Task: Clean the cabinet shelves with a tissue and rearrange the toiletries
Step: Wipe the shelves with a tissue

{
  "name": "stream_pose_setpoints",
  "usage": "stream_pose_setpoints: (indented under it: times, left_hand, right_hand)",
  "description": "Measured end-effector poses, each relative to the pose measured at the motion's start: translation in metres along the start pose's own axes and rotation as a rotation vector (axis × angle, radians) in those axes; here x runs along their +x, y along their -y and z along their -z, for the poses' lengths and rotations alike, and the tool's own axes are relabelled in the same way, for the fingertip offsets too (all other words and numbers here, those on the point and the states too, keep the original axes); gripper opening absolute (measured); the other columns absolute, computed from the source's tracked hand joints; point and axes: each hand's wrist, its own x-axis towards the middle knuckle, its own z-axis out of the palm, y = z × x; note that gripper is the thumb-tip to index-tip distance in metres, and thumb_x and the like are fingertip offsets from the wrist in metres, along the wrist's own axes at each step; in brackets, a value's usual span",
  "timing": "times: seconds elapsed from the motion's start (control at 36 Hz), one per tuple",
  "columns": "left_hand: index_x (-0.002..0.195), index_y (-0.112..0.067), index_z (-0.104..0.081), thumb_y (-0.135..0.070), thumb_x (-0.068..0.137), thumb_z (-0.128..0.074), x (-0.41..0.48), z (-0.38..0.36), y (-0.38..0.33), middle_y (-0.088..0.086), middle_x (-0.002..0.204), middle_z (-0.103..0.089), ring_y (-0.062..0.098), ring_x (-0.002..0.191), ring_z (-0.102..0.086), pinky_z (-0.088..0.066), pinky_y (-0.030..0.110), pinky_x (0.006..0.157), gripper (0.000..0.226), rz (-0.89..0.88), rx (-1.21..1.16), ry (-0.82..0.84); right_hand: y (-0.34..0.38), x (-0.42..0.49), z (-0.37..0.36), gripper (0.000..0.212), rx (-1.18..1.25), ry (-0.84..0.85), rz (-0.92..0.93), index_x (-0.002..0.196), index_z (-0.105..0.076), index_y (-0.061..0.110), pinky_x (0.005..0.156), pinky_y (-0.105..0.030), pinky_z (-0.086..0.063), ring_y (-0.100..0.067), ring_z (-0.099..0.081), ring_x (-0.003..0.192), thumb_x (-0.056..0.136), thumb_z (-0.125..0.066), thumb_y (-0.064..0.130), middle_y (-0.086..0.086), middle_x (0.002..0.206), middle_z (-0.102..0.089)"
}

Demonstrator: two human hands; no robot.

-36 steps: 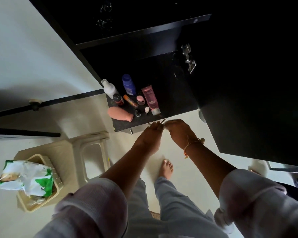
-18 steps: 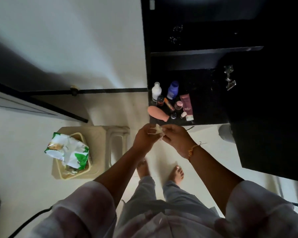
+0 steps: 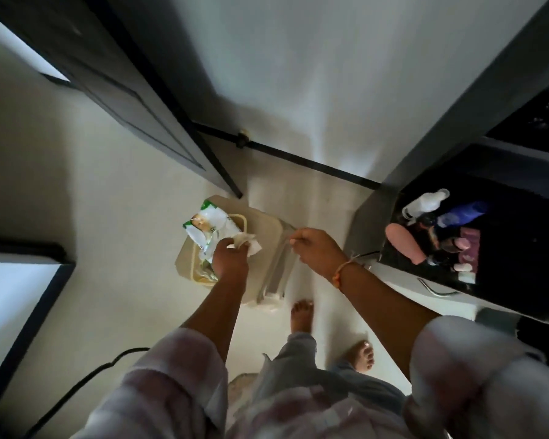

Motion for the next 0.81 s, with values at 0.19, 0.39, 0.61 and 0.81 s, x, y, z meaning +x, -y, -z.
stream_pose_setpoints:
  times: [0.19, 0.39, 0.61, 0.81]
  left_hand:
    - [0.109, -0.022, -0.063, -0.025, 0.085, -0.070, 0.051, 0.022, 0.021, 0.007, 0.110, -0.067, 0.029, 0.102, -0.064, -0.052, 0.041, 0.095, 0.025, 0.141, -0.044, -0.036]
    - [0.115, -0.023, -0.063, -0.027, 0.084, -0.066, 0.072, 0.016, 0.021, 0.009, 0.114, -0.067, 0.030, 0.104, -0.065, -0.051, 0.041, 0.097, 0.031, 0.177, -0.004, -0.002]
    - [0.132, -0.014, -0.052, -0.031, 0.089, -0.065, 0.069, 0.000, 0.017, 0.009, 0.130, -0.055, 0.026, 0.117, -0.055, -0.041, 0.038, 0.104, 0.048, -0.077, 0.189, -0.058]
    - [0.124, -0.013, -0.056, -0.025, 0.089, -0.065, 0.057, -0.017, 0.010, 0.009, 0.127, -0.053, 0.028, 0.119, -0.050, -0.043, 0.040, 0.104, 0.039, -0.313, 0.300, 0.023]
  right_hand:
    - [0.006, 0.013, -0.032, 0.022, -0.310, 0.081, 0.050, 0.096, -0.070, 0.012, 0.058, -0.005, -0.032, -0.017, -0.057, 0.082, 0.097, -0.050, 0.023, 0.001, 0.085, -0.062]
    - [-0.008, 0.013, -0.031, 0.030, -0.413, 0.103, -0.038, 0.100, -0.067, 0.019, 0.084, -0.029, -0.047, -0.024, -0.062, 0.094, 0.098, -0.041, 0.035, -0.005, 0.102, -0.069]
    - [-0.012, 0.011, -0.029, 0.022, -0.386, 0.106, -0.051, 0.110, -0.066, 0.017, 0.097, -0.038, -0.047, -0.026, -0.061, 0.108, 0.095, -0.052, 0.025, -0.006, 0.114, -0.068]
    - [-0.012, 0.016, -0.034, 0.025, -0.409, 0.072, -0.047, 0.115, -0.065, 0.013, 0.098, -0.038, -0.046, -0.029, -0.060, 0.111, 0.097, -0.050, 0.023, -0.010, 0.117, -0.067]
